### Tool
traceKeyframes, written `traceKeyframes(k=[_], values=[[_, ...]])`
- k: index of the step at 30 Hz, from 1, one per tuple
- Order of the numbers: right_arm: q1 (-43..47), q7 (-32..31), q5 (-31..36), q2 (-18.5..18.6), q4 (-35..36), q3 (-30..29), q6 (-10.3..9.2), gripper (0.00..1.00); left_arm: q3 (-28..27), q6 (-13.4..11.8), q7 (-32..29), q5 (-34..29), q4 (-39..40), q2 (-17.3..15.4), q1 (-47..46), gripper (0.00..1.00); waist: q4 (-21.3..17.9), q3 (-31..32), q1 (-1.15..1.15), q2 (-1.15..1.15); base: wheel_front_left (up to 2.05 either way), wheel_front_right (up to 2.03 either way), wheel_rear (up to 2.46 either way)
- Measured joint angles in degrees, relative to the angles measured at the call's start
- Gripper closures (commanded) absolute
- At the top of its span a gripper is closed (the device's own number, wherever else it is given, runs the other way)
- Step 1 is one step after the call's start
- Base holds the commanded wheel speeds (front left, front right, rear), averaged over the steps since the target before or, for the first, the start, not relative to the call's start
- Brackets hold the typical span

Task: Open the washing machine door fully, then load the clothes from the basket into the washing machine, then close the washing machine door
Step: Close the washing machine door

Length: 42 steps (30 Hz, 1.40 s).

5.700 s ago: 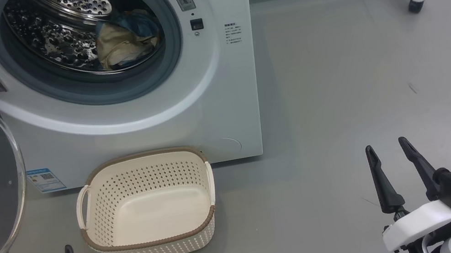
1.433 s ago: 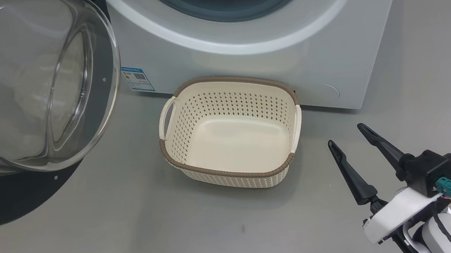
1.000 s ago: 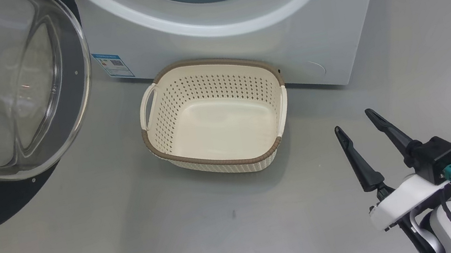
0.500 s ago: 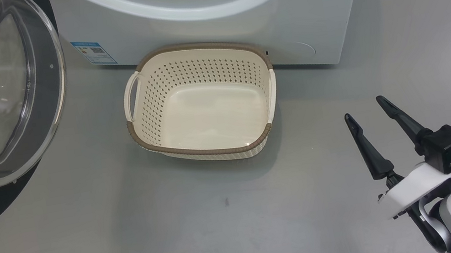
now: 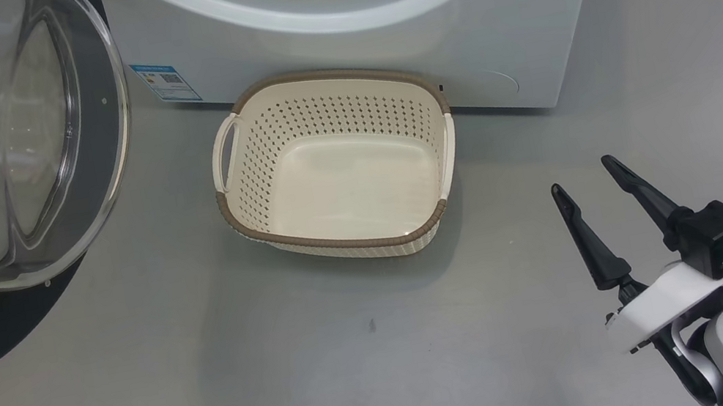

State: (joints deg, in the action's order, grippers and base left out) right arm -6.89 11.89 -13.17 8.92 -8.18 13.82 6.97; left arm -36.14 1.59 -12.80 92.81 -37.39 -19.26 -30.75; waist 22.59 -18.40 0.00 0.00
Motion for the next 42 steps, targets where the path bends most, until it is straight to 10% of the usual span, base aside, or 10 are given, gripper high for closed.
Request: traceKeyframes(k=[42], values=[[0.4, 0.1, -2.6, -1.6, -2.5, 1.5, 0.01, 0.0, 7.4, 1.0, -37.1, 13.9, 3.3, 4.2, 5.9, 1.0, 1.3, 3.8, 0.0, 0.0, 0.0, 0.0, 0.0]])
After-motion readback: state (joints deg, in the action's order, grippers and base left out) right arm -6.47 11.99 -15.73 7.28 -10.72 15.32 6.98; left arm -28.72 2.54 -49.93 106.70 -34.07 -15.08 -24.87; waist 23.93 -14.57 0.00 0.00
